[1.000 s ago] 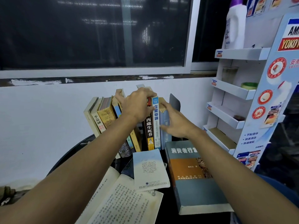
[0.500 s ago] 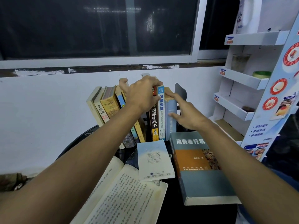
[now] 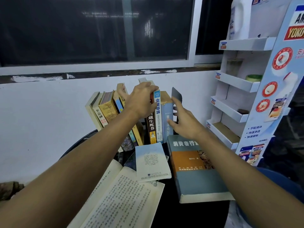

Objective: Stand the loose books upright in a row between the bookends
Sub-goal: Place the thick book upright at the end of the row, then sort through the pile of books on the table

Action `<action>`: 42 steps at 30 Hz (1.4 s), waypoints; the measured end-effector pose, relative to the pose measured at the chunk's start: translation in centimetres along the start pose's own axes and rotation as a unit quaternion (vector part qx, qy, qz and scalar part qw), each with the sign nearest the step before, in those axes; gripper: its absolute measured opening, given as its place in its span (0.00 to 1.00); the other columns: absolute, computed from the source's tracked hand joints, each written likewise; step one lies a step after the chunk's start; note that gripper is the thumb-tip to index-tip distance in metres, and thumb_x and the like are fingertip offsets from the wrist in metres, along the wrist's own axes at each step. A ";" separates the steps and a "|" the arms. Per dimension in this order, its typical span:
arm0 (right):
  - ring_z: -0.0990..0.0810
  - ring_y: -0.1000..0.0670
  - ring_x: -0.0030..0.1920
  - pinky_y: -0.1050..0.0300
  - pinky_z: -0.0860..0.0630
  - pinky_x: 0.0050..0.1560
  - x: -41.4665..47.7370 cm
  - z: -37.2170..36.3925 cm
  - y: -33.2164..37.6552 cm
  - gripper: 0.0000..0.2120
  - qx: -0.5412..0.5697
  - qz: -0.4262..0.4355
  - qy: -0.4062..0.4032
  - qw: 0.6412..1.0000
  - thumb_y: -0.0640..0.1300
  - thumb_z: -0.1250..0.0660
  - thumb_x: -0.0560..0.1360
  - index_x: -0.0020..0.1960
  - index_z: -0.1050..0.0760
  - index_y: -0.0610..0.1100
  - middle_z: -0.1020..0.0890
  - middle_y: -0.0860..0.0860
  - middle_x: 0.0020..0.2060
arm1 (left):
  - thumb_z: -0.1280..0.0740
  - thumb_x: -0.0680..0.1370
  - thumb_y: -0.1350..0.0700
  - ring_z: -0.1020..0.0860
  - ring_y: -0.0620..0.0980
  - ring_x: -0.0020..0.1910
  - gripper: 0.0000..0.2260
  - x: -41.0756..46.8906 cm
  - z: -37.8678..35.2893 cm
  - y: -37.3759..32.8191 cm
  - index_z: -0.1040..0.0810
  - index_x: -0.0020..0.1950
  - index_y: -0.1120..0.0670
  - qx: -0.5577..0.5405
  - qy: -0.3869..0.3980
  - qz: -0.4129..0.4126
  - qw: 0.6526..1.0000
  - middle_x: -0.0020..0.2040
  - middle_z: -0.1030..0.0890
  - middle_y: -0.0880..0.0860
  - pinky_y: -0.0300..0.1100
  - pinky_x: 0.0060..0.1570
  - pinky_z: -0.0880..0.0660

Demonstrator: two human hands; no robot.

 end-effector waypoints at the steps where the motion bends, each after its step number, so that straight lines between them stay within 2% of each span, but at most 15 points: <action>1: 0.26 0.56 0.62 0.52 0.24 0.60 -0.3 0.3 0.0 0.38 -0.009 0.001 -0.005 1.000 0.46 0.33 0.81 0.80 0.54 0.56 0.29 0.50 0.72 | 0.26 0.76 0.50 0.34 0.54 0.75 0.27 -0.1 -0.1 0.1 0.28 0.74 0.45 0.004 0.004 0.005 1.000 0.76 0.31 0.51 0.68 0.72 0.38; 4: 0.29 0.50 0.70 0.48 0.25 0.65 -1.1 1.2 -0.1 0.35 -0.028 0.007 -0.026 0.999 0.49 0.33 0.80 0.79 0.50 0.57 0.31 0.51 0.74 | 0.26 0.75 0.50 0.35 0.54 0.76 0.28 -0.3 0.0 0.4 0.29 0.74 0.44 -0.012 0.009 0.008 1.000 0.77 0.32 0.50 0.70 0.70 0.38; 8: 0.29 0.51 0.70 0.47 0.25 0.65 -2.3 2.0 0.2 0.29 -0.047 0.014 -0.035 0.998 0.52 0.33 0.80 0.76 0.43 0.55 0.30 0.52 0.73 | 0.28 0.77 0.50 0.32 0.52 0.73 0.26 -1.2 0.9 0.4 0.29 0.73 0.45 -0.049 0.002 -0.005 0.999 0.74 0.30 0.49 0.69 0.70 0.38; 10: 0.29 0.52 0.70 0.47 0.25 0.65 -3.0 2.1 0.7 0.27 -0.053 0.019 -0.038 0.998 0.53 0.34 0.80 0.75 0.40 0.55 0.30 0.53 0.72 | 0.29 0.78 0.50 0.33 0.50 0.74 0.24 -2.2 1.7 0.3 0.29 0.74 0.45 -0.051 -0.017 -0.010 0.998 0.74 0.30 0.47 0.63 0.74 0.46; 12: 0.30 0.53 0.70 0.47 0.25 0.66 -3.8 1.9 1.3 0.25 -0.055 0.020 -0.038 0.998 0.54 0.34 0.80 0.74 0.38 0.55 0.30 0.54 0.73 | 0.30 0.80 0.50 0.35 0.47 0.74 0.22 -3.6 2.8 0.3 0.29 0.74 0.44 -0.050 -0.035 -0.015 0.998 0.74 0.30 0.46 0.53 0.73 0.48; 15: 0.30 0.54 0.70 0.48 0.25 0.66 -4.9 1.0 2.8 0.24 -0.048 0.023 -0.024 0.998 0.53 0.34 0.80 0.74 0.36 0.53 0.30 0.54 0.73 | 0.31 0.80 0.51 0.32 0.48 0.73 0.20 -5.6 4.4 1.3 0.26 0.71 0.45 -0.072 -0.050 -0.032 0.996 0.72 0.27 0.46 0.58 0.74 0.39; 18: 0.30 0.55 0.68 0.51 0.25 0.65 -5.8 -0.6 4.8 0.23 -0.042 0.045 -0.004 0.998 0.54 0.34 0.80 0.72 0.35 0.55 0.29 0.57 0.70 | 0.31 0.80 0.55 0.29 0.48 0.71 0.17 -8.3 5.8 3.1 0.23 0.69 0.48 -0.087 -0.040 -0.017 0.995 0.70 0.24 0.48 0.44 0.70 0.35; 20: 0.29 0.56 0.67 0.52 0.26 0.64 -6.1 -1.7 6.2 0.22 -0.039 0.056 0.007 0.998 0.55 0.34 0.79 0.72 0.34 0.55 0.28 0.57 0.68 | 0.31 0.80 0.56 0.27 0.48 0.69 0.16 -10.3 6.6 4.5 0.21 0.68 0.49 -0.091 -0.020 0.010 0.996 0.69 0.22 0.49 0.40 0.65 0.33; 23: 0.27 0.58 0.64 0.58 0.28 0.61 -6.8 -3.8 8.1 0.22 -0.045 0.071 0.048 0.995 0.57 0.34 0.79 0.71 0.32 0.53 0.27 0.58 0.67 | 0.29 0.80 0.52 0.23 0.47 0.64 0.15 -13.2 7.0 7.3 0.20 0.67 0.49 -0.085 0.020 0.052 0.995 0.67 0.21 0.48 0.39 0.58 0.29; 26: 0.27 0.56 0.63 0.54 0.27 0.62 -7.7 -5.9 9.7 0.22 -0.050 0.073 0.098 0.991 0.59 0.35 0.79 0.71 0.31 0.53 0.27 0.58 0.66 | 0.29 0.79 0.53 0.21 0.47 0.62 0.16 -16.0 6.9 9.7 0.20 0.67 0.49 -0.071 0.055 0.093 0.992 0.66 0.20 0.49 0.40 0.58 0.27; 28: 0.28 0.56 0.65 0.56 0.29 0.62 -8.5 -7.1 10.5 0.23 -0.053 0.066 0.133 0.988 0.58 0.35 0.80 0.72 0.32 0.52 0.28 0.58 0.68 | 0.29 0.79 0.53 0.20 0.48 0.62 0.16 -17.7 6.8 11.1 0.20 0.67 0.49 -0.056 0.079 0.115 0.989 0.65 0.19 0.49 0.40 0.58 0.26; 31: 0.29 0.55 0.66 0.56 0.29 0.63 -9.9 -8.8 11.5 0.24 -0.052 0.061 0.168 0.982 0.58 0.36 0.80 0.73 0.33 0.51 0.30 0.57 0.69 | 0.28 0.78 0.47 0.22 0.50 0.65 0.20 -20.2 6.7 12.7 0.23 0.70 0.49 -0.041 0.134 0.161 0.977 0.68 0.21 0.49 0.43 0.64 0.27; 35: 0.33 0.53 0.70 0.53 0.30 0.64 -11.7 -11.4 12.8 0.25 -0.064 0.048 0.197 0.977 0.61 0.39 0.80 0.73 0.35 0.51 0.32 0.56 0.69 | 0.30 0.78 0.41 0.25 0.50 0.70 0.25 -23.2 5.7 14.6 0.26 0.73 0.48 -0.027 0.199 0.205 0.958 0.72 0.24 0.48 0.43 0.67 0.31; 38: 0.38 0.51 0.73 0.48 0.34 0.70 -13.0 -13.5 13.8 0.31 -0.090 0.044 0.206 0.973 0.62 0.41 0.81 0.78 0.39 0.48 0.36 0.53 0.73 | 0.36 0.76 0.32 0.28 0.50 0.73 0.30 -24.9 4.7 15.5 0.28 0.74 0.45 -0.021 0.245 0.233 0.941 0.74 0.27 0.47 0.46 0.71 0.33; 42: 0.49 0.48 0.78 0.48 0.46 0.76 -14.6 -15.8 14.3 0.35 -0.130 0.032 0.216 0.967 0.66 0.46 0.80 0.80 0.45 0.47 0.45 0.49 0.78 | 0.51 0.60 0.14 0.29 0.51 0.72 0.51 -26.2 3.8 16.8 0.31 0.75 0.41 -0.029 0.243 0.262 0.934 0.75 0.28 0.48 0.53 0.72 0.32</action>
Point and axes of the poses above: each hand's wrist, its own x-axis towards the middle knuckle, its own z-axis out of the back of the hand, y = z × x, the point moved 1 cm from there along x, towards the middle knuckle
